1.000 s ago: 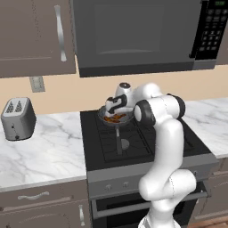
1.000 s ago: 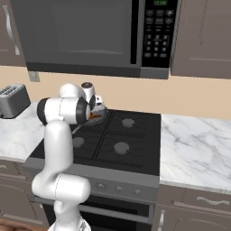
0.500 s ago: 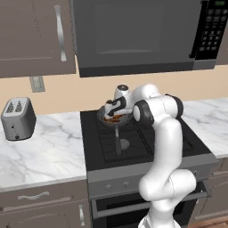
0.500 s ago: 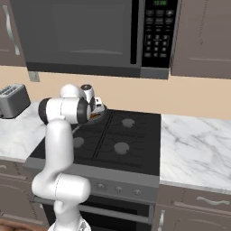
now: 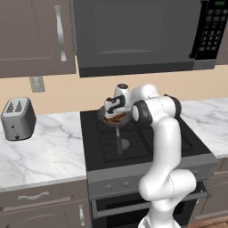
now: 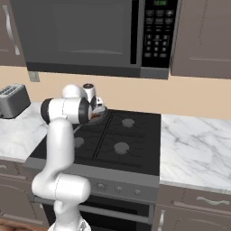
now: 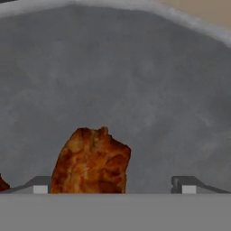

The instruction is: Take the chicken drumsticks from the pan and place one on each plate on the dining counter.

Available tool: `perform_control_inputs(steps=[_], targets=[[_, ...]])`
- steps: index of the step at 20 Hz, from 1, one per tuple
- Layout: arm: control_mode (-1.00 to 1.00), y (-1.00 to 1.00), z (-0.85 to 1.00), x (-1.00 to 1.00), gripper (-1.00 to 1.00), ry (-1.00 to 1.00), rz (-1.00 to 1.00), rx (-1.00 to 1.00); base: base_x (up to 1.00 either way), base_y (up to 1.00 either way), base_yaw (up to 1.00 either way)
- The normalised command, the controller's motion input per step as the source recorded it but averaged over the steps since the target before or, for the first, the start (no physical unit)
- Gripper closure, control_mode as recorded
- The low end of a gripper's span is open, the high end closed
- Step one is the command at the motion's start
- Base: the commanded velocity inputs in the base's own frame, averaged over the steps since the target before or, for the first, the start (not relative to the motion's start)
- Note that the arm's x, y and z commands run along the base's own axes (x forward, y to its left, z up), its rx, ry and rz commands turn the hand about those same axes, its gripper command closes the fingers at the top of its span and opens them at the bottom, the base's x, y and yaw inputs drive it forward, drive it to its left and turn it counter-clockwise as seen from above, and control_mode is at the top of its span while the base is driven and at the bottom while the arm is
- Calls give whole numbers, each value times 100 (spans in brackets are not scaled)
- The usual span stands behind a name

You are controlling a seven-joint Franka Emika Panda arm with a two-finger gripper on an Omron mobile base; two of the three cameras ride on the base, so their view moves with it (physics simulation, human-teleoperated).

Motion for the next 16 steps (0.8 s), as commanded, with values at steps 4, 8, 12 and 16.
perform_control_inputs(steps=[4, 8, 12, 16], targets=[[-100, 0, -41, -7, 100, 19, 4, 0, 0, 0, 0], [-100, -1, -47, -25, 100, 13, 1, 0, 0, 0, 0], [-100, 0, -44, -35, 100, 0, 0, 0, 0, 0, 0], [-100, 0, 1, -26, 100, -9, 0, 0, 0, 0, 0]])
